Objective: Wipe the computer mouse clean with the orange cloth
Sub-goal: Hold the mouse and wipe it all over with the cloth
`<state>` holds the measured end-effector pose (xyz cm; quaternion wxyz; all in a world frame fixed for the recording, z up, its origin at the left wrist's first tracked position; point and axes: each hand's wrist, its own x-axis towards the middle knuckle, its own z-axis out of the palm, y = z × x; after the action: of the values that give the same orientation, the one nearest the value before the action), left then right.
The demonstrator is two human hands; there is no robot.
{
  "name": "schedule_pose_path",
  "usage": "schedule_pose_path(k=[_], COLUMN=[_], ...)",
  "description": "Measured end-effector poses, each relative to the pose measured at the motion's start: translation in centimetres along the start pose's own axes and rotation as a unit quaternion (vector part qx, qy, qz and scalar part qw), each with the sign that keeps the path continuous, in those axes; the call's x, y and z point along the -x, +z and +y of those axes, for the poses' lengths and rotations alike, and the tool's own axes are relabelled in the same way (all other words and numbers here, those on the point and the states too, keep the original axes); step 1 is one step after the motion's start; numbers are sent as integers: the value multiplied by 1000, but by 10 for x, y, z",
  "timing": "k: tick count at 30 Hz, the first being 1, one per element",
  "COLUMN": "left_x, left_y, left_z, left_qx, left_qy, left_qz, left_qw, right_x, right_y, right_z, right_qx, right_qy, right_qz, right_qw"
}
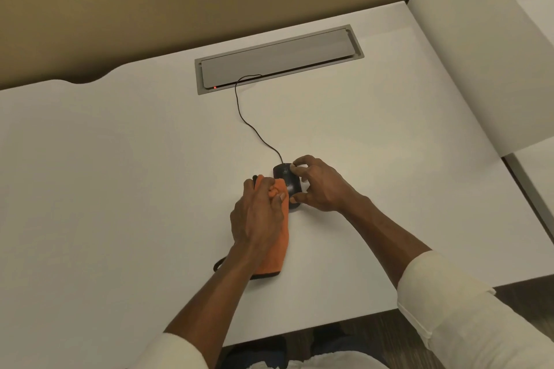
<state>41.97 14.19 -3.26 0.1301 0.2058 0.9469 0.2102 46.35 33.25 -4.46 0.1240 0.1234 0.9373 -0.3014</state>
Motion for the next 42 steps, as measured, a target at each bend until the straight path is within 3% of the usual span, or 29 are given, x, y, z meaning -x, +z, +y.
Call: schedule_pose_path(k=[10, 18, 26, 33, 42], left_x=[-56, -2, -20, -57, -63], left_y=[-7, 4, -5, -18, -14], left_z=[2, 3, -2, -5, -10], left_qx=[5, 22, 3, -32, -11], left_qy=[-11, -31, -18, -20, -18], left_qz=[-19, 15, -15, -94, -74], left_qw=[1000, 999, 1000, 995, 997], right_x=[1, 3, 2, 2, 2], right_y=[-2, -4, -7, -3, 2], right_z=[1, 3, 5, 8, 10], right_qx=[-2, -24, -26, -36, -54], right_qy=[-10, -23, -42, -55, -58], right_qz=[-5, -9, -18, 6, 20], right_qw=[1000, 999, 999, 998, 997])
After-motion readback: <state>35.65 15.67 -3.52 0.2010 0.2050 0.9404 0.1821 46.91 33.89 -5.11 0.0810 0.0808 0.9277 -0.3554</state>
